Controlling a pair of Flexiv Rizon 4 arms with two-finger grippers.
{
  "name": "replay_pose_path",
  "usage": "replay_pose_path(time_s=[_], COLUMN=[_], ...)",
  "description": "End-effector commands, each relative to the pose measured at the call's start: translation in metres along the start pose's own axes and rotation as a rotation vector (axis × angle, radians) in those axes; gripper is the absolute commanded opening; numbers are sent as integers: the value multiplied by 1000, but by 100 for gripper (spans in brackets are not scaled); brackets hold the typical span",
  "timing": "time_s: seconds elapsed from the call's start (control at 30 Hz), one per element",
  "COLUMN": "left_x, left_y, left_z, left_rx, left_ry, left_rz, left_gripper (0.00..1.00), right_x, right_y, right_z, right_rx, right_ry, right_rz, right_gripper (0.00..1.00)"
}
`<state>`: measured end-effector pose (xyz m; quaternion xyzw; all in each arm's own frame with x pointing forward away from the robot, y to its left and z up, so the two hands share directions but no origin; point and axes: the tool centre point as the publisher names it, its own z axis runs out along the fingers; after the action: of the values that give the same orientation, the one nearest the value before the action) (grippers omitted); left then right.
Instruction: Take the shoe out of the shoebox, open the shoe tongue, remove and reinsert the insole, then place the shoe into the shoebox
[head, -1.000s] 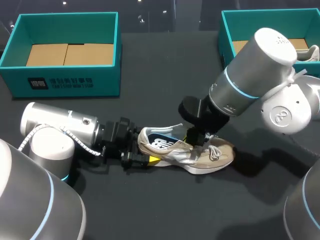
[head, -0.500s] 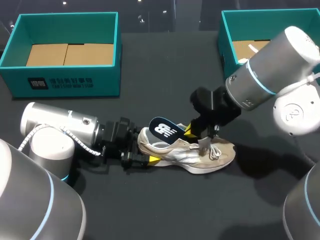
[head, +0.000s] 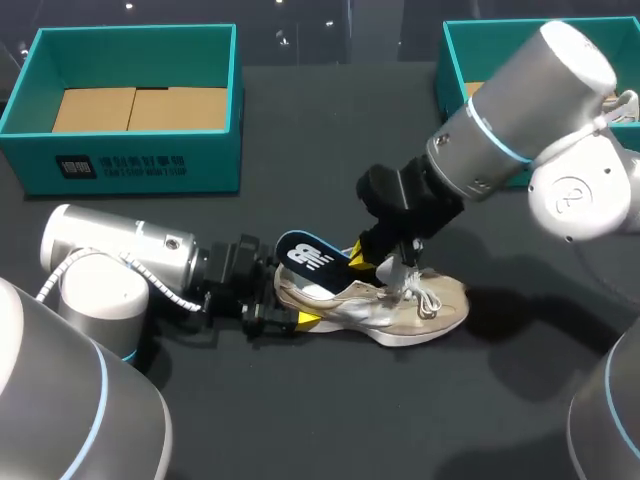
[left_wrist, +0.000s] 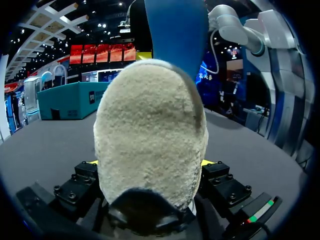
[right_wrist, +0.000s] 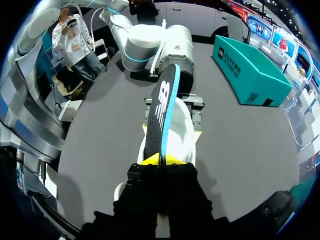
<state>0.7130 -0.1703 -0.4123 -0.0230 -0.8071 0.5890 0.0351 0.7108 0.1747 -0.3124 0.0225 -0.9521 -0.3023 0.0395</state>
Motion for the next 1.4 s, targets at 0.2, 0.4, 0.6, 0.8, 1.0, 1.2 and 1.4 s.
replay_pose_path(time_s=[0.2, 0.4, 0.6, 0.8, 1.0, 1.2, 1.4], left_x=[-1, -1, -1, -1, -1, -1, -1], left_y=[1, 1, 1, 1, 1, 1, 1], left_z=[1, 1, 1, 1, 1, 1, 1], left_rx=[-2, -2, -2, -2, -2, -2, -2], left_ry=[-1, -1, -1, -1, -1, -1, -1], left_rz=[0, 0, 0, 0, 0, 0, 0], left_gripper=[0, 0, 0, 0, 0, 0, 0], right_x=[-14, -15, -17, -20, -27, -31, -27], right_y=[22, 29, 30, 28, 31, 38, 39], right_z=[15, 19, 21, 23, 25, 28, 32], right_rx=[43, 42, 40, 35, 42, 49, 27], right_ry=[61, 96, 133, 183, 254, 301, 299], right_rz=[6, 36, 97, 166, 235, 267, 277], right_gripper=[0, 0, 21, 36, 40, 43, 47])
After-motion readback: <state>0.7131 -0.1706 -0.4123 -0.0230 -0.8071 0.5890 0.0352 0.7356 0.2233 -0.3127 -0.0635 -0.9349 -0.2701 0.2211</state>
